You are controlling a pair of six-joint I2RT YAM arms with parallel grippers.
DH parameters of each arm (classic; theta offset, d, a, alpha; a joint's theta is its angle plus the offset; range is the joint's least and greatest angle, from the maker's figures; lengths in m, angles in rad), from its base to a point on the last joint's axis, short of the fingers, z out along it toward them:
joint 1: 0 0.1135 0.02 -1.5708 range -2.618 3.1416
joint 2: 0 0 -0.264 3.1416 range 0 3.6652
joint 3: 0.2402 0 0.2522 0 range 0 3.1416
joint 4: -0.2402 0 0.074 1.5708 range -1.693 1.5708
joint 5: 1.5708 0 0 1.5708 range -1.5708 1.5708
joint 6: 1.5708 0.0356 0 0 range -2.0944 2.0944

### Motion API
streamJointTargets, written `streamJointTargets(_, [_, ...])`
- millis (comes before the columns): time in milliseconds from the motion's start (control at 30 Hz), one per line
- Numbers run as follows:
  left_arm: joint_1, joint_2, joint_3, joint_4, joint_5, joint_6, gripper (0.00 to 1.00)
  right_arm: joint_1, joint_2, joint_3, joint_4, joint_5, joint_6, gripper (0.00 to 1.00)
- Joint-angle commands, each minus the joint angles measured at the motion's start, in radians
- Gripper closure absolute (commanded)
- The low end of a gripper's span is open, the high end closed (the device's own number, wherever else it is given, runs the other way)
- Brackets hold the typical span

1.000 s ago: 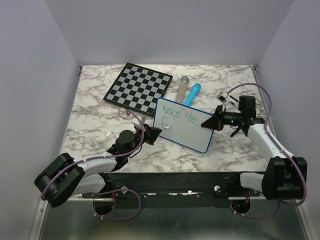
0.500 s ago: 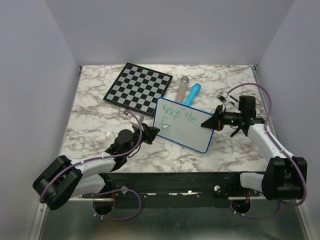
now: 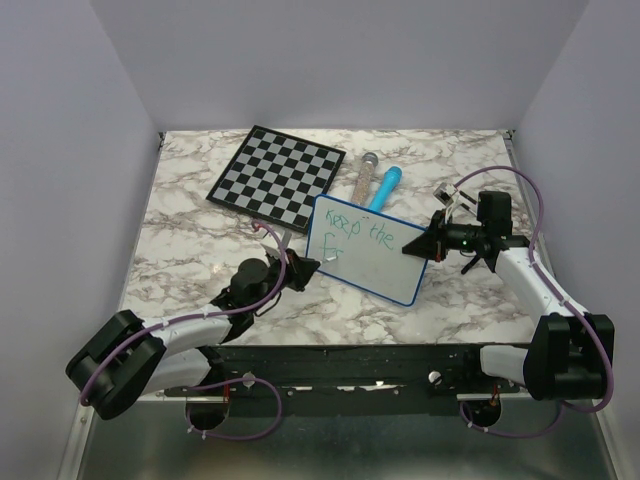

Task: Write a sentence on the whiteboard

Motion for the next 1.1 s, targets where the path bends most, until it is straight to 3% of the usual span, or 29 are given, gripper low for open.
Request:
streamJointTargets(0, [0.006,0.022,0.006,-0.021,0.040,0.001,1.00,0.005,-0.022,0.024,0.007,-0.048,-0.005,0.99])
streamJointTargets(1067, [0.031,0.033,0.063,0.036,0.058,-0.022,1.00,0.005,-0.024,0.026,0.007,-0.050,-0.005,0.99])
